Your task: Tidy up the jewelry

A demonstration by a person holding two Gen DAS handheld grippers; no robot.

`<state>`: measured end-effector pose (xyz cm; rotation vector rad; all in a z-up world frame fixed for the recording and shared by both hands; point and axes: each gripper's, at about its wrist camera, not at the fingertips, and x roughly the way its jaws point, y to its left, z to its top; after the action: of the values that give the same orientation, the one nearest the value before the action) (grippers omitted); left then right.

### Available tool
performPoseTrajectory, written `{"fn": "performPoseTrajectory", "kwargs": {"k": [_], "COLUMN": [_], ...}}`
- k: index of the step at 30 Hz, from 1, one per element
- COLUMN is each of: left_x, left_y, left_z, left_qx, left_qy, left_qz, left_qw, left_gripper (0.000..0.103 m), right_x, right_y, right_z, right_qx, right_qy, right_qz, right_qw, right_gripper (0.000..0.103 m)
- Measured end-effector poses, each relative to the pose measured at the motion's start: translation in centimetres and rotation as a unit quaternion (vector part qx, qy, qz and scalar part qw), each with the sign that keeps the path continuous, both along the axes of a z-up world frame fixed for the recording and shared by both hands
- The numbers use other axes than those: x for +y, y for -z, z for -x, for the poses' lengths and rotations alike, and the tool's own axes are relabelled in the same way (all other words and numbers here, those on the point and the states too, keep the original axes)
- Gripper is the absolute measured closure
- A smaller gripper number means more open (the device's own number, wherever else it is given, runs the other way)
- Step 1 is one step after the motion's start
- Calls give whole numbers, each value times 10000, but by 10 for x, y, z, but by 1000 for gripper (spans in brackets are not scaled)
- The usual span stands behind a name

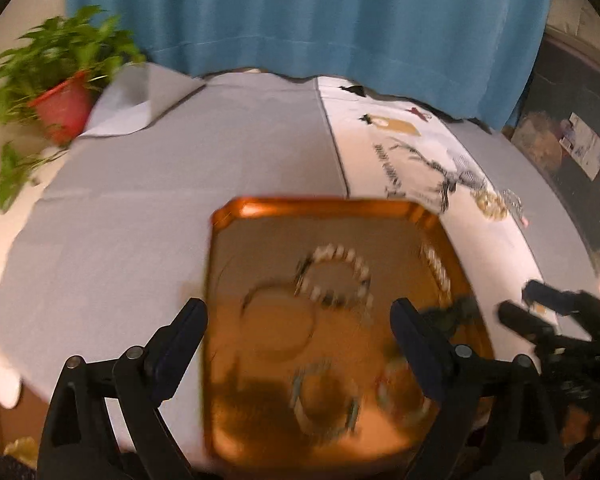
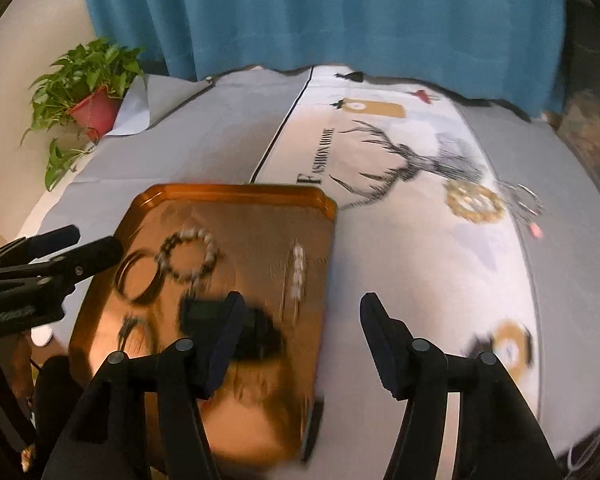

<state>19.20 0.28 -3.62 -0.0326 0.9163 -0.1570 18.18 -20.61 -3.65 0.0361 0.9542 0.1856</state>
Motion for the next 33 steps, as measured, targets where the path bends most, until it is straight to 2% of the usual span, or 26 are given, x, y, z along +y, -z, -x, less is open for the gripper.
{"fn": "performPoseTrajectory", "kwargs": {"k": [7, 13, 15, 19, 26, 33], "left_x": [2, -12, -13, -6, 2, -4], "left_y": [-9, -46, -56, -65, -71, -71], "left_z": [98, 155, 170, 190, 215, 226], "left_qx": [238, -193, -397, -482, -653, -666], "left_qy": [172, 291, 167, 34, -156, -39], "left_qz": [159, 165, 163, 341, 259, 180], "left_qw": [9994, 9993, 9989, 9983, 9974, 9976], "left_gripper": [12, 12, 12, 11, 11, 11], "right_x": [9, 8, 9, 10, 19, 18], "right_y": [-23, -56, -69, -81, -84, -85], "right_z": [95, 155, 173, 193, 218, 227], "right_qx": [-97, -521, -674, -825, -854, -870], "right_qy": [-153, -87, -103, -118, -236, -234], "right_qz": [102, -1, 166, 199, 182, 234], "right_qw": [9998, 9986, 9975, 9963, 9959, 9957], "right_gripper": [40, 39, 38, 37, 37, 36]}}
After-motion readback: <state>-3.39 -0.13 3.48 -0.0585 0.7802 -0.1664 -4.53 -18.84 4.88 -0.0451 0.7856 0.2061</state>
